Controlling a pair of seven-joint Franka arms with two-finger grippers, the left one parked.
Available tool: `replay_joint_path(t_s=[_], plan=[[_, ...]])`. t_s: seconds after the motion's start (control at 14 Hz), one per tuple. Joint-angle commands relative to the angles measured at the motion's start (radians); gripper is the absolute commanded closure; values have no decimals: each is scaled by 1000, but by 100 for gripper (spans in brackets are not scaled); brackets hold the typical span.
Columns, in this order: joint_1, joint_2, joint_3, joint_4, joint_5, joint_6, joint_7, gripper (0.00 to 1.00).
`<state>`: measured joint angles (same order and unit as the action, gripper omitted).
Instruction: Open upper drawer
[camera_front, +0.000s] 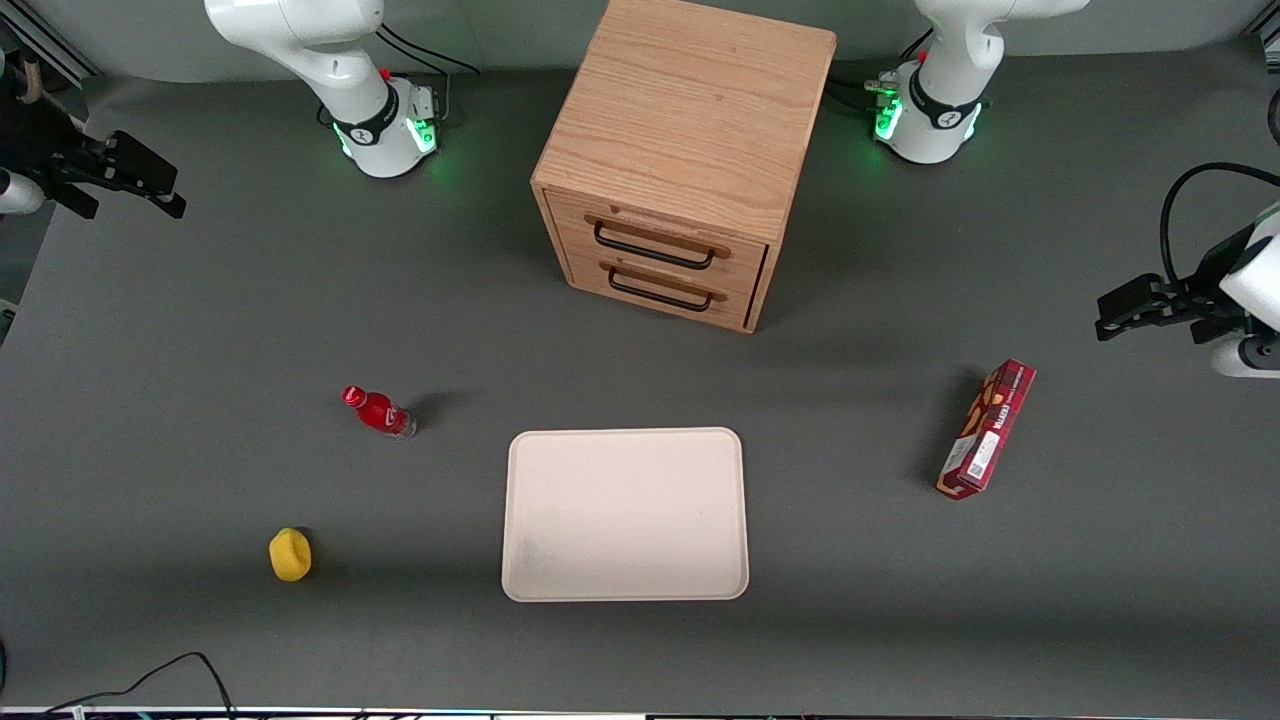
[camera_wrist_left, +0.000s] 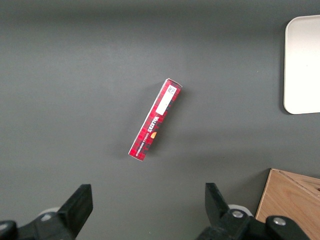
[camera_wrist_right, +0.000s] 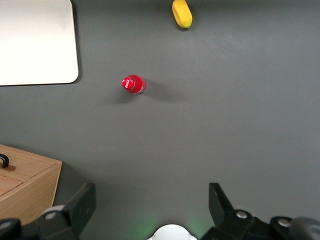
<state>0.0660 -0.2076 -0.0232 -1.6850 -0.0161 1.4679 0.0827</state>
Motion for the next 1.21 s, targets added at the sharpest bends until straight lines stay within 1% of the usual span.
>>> replay_joint_path(t_s=[0.0,0.36,0.5,0.64,0.71,0.79,0.86,0.93,1.0,1.14], plan=[[3,14,0,33,-19,-41,11,0],[5,23,2,41,-15,-41,5,0],[9,25,11,50,4,-54,-53,0],[17,30,22,83,45,-87,-142,0],[15,33,40,85,79,-80,-161,0],[17,54,48,103,134,-78,-169,0],[18,86,83,132,175,-86,-193,0],[15,111,130,148,215,-87,-246,0],[17,128,155,157,257,-87,-314,0],[17,174,205,157,361,-87,-443,0]])
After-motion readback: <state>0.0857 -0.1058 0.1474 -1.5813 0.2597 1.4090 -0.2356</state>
